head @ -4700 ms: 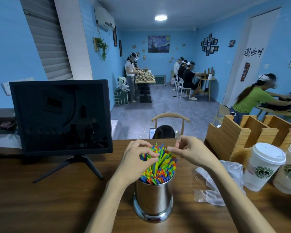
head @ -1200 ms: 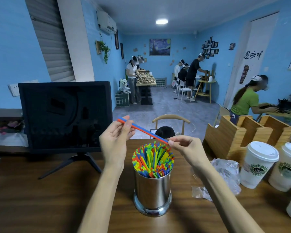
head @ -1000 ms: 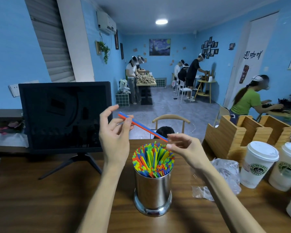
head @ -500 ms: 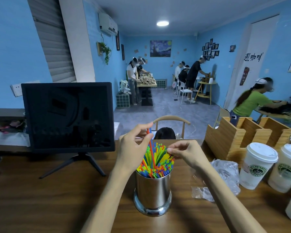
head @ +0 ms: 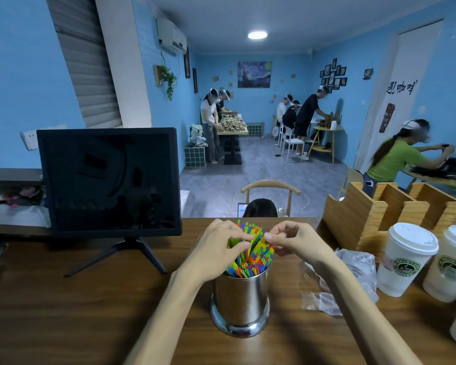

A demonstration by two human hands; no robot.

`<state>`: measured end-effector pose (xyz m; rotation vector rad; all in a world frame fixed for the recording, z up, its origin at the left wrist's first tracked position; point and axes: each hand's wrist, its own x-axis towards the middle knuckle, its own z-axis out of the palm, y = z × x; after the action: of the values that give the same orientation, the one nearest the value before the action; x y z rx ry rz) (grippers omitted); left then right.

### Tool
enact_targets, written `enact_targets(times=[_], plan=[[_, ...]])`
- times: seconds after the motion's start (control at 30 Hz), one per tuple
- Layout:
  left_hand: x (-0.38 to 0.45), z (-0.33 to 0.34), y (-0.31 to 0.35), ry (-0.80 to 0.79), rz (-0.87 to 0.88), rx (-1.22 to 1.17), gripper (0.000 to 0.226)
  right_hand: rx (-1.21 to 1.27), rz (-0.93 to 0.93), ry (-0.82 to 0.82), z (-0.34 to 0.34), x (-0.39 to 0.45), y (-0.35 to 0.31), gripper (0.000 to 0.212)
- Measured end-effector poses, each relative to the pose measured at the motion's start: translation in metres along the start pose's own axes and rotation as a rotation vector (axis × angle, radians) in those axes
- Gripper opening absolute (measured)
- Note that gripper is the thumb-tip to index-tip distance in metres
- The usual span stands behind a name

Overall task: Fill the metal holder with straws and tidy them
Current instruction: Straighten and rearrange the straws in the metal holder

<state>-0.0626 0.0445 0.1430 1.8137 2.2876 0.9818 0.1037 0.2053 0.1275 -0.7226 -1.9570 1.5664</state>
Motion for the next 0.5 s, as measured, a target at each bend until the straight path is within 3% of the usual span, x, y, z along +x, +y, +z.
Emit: enact_targets(times=[0.2, 0.3, 0.5], plan=[[-0.002, 0.002, 0.003, 0.006, -0.001, -0.036, 0.031, 0.056, 0.048, -0.064, -0.001, -0.001, -0.001, 0.048], [-0.008, 0.004, 0.005, 0.085, 0.017, -0.151, 0.032, 0.005, 0.044, -0.093, -0.002, -0.001, 0.002, 0.059], [-0.014, 0.011, 0.005, 0.126, 0.073, -0.137, 0.02, -0.026, 0.0, -0.045, -0.004, -0.004, 0.001, 0.055]])
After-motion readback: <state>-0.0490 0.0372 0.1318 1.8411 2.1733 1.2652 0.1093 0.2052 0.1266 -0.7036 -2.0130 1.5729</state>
